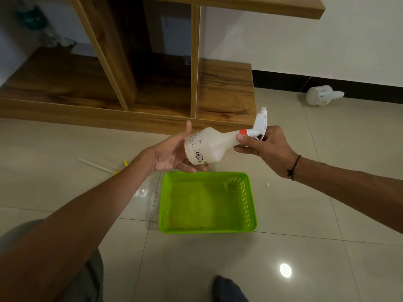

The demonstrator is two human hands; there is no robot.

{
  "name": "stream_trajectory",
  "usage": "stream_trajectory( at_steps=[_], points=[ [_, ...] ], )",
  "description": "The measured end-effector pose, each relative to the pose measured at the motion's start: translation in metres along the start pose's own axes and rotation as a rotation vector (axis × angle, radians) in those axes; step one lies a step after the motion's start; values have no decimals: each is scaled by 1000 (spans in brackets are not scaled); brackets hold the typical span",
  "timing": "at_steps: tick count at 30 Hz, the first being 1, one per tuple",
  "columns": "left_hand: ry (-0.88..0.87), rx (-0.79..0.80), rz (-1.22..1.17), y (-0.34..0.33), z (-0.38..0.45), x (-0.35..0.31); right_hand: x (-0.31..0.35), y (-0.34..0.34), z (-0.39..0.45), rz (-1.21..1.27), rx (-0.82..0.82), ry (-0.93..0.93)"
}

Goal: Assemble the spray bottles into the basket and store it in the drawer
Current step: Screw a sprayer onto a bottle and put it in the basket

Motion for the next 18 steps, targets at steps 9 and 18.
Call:
stream_trajectory(
  at_steps=[9, 18],
  points=[
    [-176, -167, 341, 7, 6, 0, -7, 3, -8, -91, -34, -44],
    [-435, -375, 834, 4, -1, -26, -2, -4, -14, -150, -35, -37]
  ],
)
Point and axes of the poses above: each hand's wrist, its own z-axis towards the middle knuckle, its own y-axis out of the back of the hand, x = y × z, the point moved 9 cm from there along z, towards the middle knuckle, and after that the axes turned 6 degrees about -x, right-handed, at the moved point
